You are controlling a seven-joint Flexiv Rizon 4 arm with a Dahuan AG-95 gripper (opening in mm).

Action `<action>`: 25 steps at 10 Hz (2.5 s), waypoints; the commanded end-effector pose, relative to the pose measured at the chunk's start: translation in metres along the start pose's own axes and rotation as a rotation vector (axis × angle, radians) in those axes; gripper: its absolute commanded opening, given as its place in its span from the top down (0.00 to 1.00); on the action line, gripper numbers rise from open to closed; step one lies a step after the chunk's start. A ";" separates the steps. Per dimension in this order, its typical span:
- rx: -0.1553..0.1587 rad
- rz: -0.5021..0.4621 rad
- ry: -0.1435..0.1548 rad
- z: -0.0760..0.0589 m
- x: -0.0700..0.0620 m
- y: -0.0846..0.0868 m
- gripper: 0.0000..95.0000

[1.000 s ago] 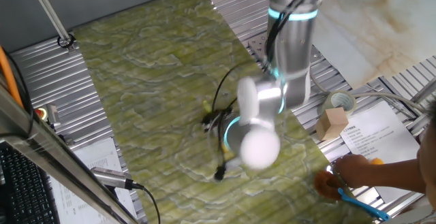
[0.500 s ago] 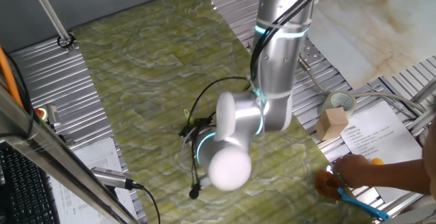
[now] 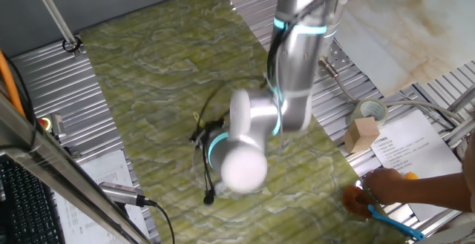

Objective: Scrub the table with a brush

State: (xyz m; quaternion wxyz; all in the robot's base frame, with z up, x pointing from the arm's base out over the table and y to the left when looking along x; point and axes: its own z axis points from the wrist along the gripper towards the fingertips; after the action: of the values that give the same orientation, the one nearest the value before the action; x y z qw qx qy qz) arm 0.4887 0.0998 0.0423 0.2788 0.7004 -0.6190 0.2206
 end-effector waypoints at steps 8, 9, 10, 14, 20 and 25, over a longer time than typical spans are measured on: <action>0.001 0.055 -0.061 -0.003 0.057 0.017 0.40; 0.002 0.066 -0.068 -0.003 0.066 0.018 0.20; 0.002 0.092 -0.093 -0.005 0.076 0.018 0.20; -0.012 0.362 -0.273 -0.013 0.127 0.032 0.60; -0.214 0.943 -0.530 -0.027 0.162 0.009 1.00; -0.390 1.231 -0.645 -0.036 0.162 -0.007 1.00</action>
State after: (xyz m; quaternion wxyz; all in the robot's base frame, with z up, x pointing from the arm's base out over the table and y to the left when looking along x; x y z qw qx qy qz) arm 0.5084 0.0010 0.1688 0.0573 0.3214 -0.9435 0.0569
